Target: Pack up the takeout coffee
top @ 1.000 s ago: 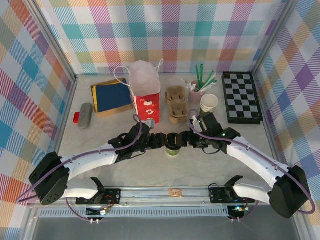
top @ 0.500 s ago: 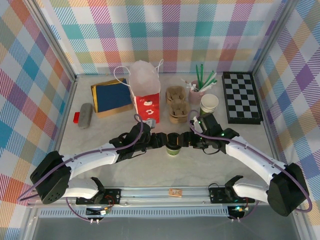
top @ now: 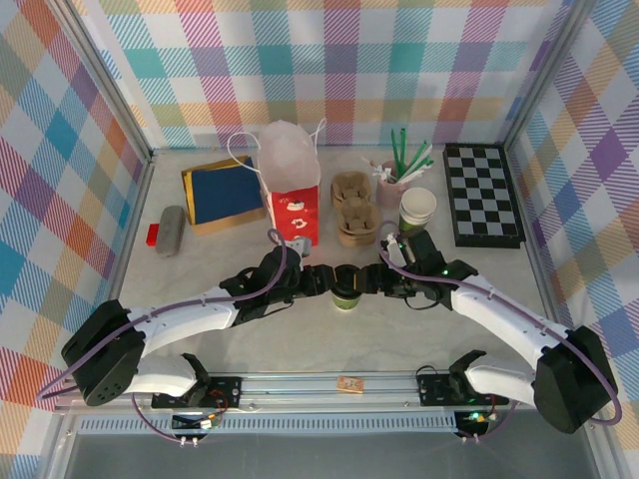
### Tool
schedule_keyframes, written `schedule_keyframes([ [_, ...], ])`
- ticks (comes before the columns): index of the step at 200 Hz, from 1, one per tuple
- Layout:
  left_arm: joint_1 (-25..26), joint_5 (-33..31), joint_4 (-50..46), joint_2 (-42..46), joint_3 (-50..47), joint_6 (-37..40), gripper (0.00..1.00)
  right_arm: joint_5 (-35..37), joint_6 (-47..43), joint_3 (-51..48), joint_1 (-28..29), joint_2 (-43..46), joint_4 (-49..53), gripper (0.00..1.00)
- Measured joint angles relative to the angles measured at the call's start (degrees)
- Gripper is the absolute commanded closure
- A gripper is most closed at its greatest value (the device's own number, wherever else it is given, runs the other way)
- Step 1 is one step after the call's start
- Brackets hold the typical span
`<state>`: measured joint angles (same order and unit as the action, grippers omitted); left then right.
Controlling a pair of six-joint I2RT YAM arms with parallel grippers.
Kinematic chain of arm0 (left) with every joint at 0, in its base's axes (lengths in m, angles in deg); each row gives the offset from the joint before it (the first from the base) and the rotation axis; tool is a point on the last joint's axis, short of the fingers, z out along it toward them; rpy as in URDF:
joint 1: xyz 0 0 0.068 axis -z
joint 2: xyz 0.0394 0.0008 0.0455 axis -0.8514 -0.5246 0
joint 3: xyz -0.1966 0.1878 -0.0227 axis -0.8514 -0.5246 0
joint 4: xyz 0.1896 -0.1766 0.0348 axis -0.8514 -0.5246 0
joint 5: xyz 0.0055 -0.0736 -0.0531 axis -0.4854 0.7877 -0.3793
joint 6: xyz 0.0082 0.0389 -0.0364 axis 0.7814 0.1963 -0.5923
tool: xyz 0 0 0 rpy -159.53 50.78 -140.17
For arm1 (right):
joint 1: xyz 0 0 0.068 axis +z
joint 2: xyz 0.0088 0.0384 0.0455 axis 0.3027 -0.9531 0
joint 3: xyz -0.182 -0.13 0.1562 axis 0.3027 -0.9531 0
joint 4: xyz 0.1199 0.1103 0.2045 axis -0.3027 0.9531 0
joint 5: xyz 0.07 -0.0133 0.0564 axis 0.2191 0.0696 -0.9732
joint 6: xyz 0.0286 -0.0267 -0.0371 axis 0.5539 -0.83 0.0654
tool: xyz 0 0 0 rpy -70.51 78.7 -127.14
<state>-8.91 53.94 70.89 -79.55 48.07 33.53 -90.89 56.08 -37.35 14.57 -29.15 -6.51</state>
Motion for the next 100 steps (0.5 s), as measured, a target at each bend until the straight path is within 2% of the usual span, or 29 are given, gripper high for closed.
schedule_keyframes([
  [100,0.9,0.0,10.3,-1.3,-3.9,-2.6,0.67,1.5,0.2,-0.8,0.0,1.8,0.0,0.35],
])
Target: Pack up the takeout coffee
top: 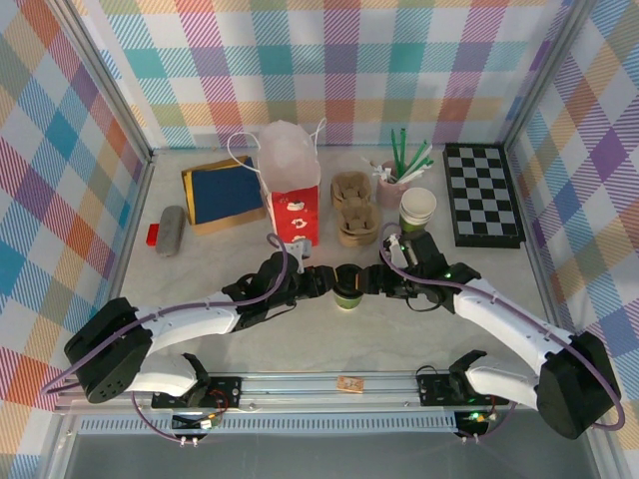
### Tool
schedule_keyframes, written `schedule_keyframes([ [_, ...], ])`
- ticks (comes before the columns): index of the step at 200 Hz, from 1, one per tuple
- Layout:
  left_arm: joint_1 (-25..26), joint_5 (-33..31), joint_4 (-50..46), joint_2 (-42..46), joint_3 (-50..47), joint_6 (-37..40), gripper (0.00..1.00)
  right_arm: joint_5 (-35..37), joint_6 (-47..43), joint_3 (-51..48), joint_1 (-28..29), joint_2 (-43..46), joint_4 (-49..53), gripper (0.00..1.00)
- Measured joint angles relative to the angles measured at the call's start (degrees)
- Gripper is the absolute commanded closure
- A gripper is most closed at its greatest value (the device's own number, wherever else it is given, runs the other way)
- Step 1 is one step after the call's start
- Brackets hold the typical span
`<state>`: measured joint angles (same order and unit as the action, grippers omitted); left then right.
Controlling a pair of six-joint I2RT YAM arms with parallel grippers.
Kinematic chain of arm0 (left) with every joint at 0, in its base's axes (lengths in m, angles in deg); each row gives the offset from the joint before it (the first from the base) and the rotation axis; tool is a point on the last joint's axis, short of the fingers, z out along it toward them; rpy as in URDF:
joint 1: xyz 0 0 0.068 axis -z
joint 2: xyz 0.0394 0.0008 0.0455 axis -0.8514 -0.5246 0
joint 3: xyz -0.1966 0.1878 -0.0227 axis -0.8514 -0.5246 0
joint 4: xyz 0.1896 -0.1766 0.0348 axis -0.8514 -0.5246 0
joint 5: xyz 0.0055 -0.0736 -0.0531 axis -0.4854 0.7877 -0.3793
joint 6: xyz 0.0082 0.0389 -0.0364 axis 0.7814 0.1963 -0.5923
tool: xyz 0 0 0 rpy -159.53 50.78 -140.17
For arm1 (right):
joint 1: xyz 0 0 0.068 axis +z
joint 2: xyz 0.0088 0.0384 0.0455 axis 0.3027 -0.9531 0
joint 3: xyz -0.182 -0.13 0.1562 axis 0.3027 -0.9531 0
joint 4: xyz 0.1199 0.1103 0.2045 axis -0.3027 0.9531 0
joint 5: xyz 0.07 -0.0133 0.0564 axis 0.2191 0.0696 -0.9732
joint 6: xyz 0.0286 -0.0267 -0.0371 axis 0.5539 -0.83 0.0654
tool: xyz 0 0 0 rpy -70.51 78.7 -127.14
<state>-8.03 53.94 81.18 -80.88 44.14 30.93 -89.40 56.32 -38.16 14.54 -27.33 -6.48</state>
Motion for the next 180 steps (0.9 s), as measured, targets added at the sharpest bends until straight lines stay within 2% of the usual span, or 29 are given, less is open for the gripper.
schedule_keyframes([
  [119,1.3,-2.1,3.2,-0.9,-1.4,-0.2,0.72,0.3,0.0,0.0,0.0,0.1,0.0,0.36],
  [180,1.7,-3.2,-0.6,0.2,0.2,-0.2,0.64,0.4,-0.1,-0.2,0.0,0.5,0.0,0.36],
])
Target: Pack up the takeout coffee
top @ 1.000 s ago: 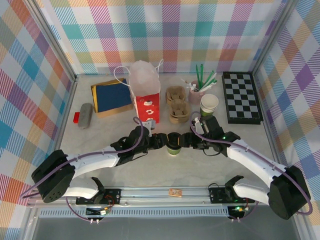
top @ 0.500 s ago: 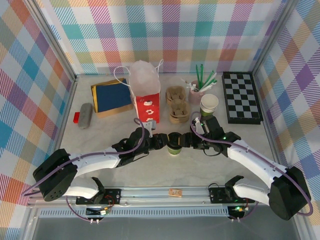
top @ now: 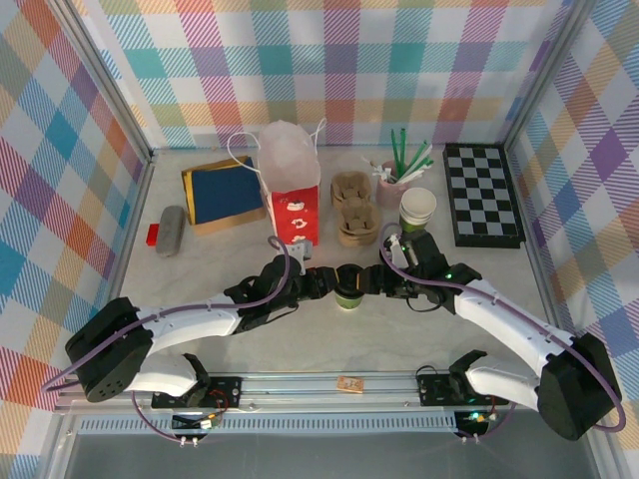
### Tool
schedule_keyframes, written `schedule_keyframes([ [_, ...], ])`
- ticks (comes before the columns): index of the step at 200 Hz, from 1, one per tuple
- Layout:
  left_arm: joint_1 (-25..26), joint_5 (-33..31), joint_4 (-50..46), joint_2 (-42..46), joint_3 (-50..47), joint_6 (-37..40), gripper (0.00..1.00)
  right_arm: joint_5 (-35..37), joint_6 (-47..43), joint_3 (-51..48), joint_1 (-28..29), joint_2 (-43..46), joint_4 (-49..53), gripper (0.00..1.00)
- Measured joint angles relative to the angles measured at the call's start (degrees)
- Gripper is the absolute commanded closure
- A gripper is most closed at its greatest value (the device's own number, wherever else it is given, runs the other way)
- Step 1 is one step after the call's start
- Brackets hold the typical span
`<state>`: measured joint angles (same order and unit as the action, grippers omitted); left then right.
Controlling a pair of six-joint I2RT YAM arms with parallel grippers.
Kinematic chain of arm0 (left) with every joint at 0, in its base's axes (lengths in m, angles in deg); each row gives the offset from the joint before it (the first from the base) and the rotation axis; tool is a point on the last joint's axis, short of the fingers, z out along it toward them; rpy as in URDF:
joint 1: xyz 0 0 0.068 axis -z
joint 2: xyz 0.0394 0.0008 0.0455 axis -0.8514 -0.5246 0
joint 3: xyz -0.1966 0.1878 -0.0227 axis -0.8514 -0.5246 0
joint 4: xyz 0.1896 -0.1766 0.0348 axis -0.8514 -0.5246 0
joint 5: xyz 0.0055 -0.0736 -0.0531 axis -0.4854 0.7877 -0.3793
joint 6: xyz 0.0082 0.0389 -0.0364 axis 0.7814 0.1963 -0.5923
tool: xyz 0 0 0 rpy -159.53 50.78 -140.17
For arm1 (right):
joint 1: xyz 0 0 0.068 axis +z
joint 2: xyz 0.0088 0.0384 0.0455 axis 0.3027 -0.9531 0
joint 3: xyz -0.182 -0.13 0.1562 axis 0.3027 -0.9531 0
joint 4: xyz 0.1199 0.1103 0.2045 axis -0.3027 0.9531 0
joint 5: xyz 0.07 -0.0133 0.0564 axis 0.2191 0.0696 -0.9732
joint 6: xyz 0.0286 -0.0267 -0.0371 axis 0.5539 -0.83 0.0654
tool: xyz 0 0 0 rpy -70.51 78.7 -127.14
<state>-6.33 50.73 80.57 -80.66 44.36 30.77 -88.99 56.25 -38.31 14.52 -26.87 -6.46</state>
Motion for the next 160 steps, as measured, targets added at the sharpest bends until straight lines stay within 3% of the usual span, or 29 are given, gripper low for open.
schedule_keyframes([
  [72,0.5,-0.2,-11.1,2.1,3.8,1.6,0.58,0.0,0.0,0.0,0.0,0.0,-0.1,0.36],
  [160,0.5,-0.1,-15.6,2.5,5.6,1.9,0.51,-0.2,-0.2,0.0,0.0,0.0,-0.1,0.37],
])
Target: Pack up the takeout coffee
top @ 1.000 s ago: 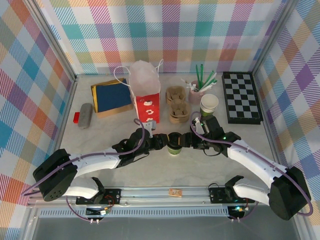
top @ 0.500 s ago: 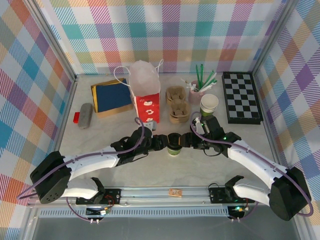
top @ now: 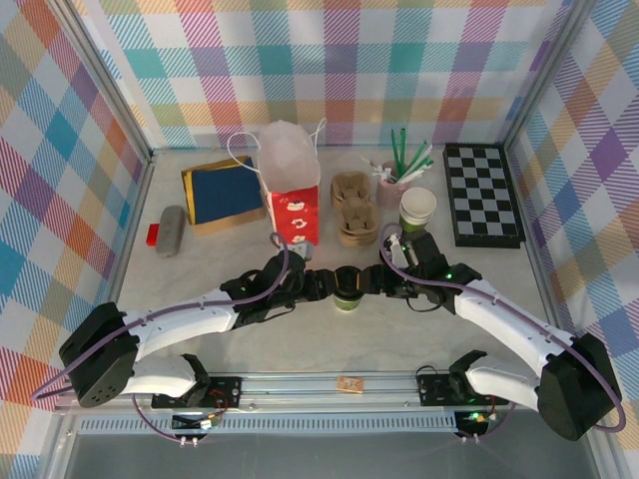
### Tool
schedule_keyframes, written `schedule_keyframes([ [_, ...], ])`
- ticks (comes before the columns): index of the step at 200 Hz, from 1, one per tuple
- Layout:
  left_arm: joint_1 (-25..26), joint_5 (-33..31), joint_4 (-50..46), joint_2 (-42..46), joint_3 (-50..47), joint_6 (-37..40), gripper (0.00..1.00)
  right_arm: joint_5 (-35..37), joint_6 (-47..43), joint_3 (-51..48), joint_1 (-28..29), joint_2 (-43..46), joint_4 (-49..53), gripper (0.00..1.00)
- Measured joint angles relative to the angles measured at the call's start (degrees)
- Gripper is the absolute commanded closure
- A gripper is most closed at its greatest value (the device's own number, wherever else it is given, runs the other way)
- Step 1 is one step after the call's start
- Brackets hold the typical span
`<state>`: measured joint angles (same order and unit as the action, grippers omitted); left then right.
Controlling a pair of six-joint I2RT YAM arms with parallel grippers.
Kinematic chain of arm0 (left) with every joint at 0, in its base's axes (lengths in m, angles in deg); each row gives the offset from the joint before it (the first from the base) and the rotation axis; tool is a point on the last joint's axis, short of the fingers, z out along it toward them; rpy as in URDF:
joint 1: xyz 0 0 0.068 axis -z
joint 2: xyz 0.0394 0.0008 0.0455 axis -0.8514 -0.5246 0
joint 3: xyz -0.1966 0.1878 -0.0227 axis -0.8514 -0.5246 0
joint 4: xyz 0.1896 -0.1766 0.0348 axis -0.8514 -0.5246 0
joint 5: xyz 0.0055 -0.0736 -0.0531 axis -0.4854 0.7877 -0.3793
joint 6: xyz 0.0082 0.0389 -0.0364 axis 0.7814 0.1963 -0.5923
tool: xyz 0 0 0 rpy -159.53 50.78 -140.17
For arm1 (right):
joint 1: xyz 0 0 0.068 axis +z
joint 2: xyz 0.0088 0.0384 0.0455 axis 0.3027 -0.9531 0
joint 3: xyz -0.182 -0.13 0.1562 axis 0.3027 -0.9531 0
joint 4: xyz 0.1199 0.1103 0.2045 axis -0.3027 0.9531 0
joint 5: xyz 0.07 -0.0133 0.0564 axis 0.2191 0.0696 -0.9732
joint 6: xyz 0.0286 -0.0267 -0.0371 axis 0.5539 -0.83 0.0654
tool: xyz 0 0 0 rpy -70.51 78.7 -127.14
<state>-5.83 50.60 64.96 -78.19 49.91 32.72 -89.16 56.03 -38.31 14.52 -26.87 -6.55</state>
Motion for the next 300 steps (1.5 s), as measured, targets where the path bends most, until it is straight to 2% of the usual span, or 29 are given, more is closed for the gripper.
schedule_keyframes([
  [188,0.3,0.6,-7.2,1.6,3.1,1.1,0.45,-0.3,-0.3,0.2,0.0,-0.2,0.0,0.37],
  [300,0.8,1.6,-7.5,0.2,4.3,1.0,0.45,-0.5,-0.4,0.3,0.0,-0.2,0.0,0.37],
])
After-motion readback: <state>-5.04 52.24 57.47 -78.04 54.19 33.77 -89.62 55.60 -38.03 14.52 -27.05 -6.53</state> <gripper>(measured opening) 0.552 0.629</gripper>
